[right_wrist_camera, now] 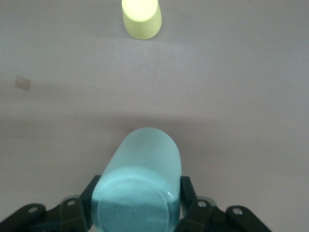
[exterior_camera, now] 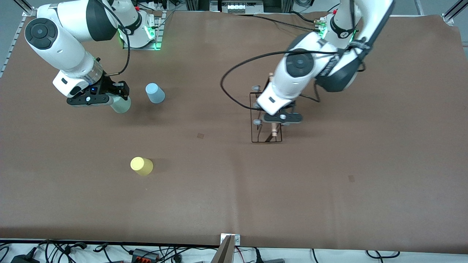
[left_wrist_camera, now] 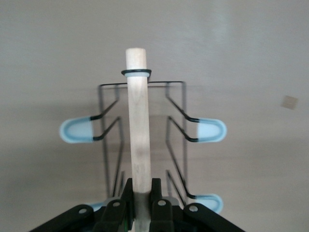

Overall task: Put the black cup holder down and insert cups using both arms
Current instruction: 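Carry the rack to the table middle with the left gripper, then release the rack and raise the left gripper while the right gripper lifts the cup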

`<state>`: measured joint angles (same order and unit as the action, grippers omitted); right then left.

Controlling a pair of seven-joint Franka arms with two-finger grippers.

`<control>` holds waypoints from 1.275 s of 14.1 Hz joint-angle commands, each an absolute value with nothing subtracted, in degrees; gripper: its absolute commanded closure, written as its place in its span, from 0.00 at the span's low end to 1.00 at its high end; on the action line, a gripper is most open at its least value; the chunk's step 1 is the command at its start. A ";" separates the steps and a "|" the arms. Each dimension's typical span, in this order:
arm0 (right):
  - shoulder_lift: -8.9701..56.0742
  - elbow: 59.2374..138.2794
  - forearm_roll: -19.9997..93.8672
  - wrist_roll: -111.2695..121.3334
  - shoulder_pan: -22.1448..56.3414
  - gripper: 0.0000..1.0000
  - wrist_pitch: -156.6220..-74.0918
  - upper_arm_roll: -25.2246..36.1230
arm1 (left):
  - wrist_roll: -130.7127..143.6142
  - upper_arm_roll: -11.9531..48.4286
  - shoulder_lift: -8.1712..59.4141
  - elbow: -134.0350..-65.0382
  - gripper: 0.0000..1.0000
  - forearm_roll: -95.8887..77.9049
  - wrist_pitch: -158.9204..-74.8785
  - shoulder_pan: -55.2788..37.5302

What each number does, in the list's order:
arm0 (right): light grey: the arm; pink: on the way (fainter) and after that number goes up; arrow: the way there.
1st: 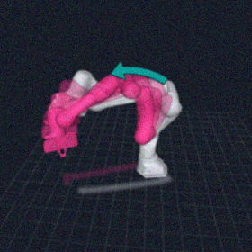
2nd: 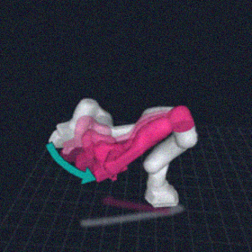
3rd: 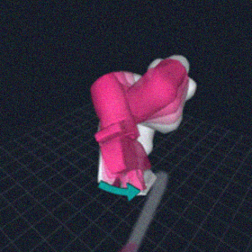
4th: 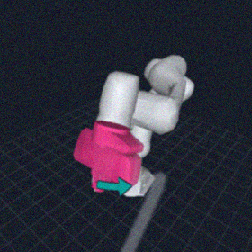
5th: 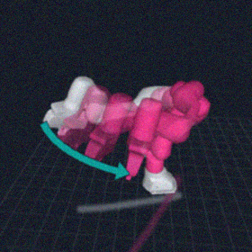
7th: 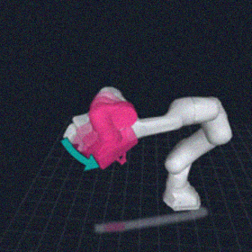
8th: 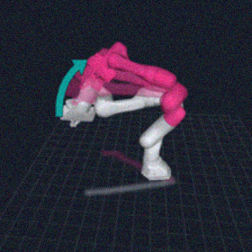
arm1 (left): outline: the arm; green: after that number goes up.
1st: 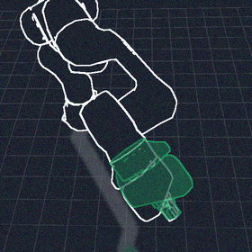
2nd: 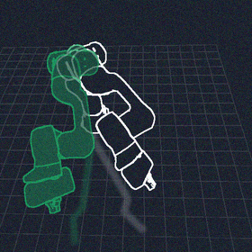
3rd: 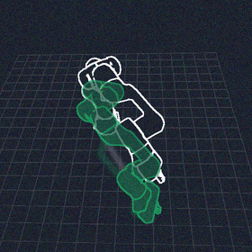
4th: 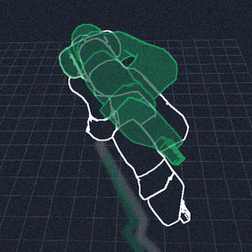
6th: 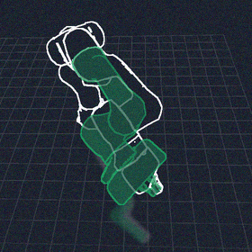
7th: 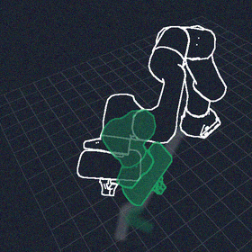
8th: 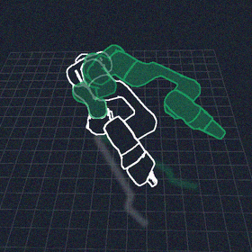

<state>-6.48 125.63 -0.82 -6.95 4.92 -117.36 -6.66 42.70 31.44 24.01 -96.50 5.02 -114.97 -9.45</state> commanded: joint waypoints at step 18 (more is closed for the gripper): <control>-2.55 117.51 7.56 -23.00 8.07 0.86 -110.48 -7.21 | 49.40 30.50 31.73 -91.67 0.00 9.05 -121.38 -17.32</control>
<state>-3.63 119.46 6.45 -18.24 6.23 -111.77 -7.18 48.27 30.79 31.52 -93.25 7.52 -122.09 -17.13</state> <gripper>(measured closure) 0.313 0.595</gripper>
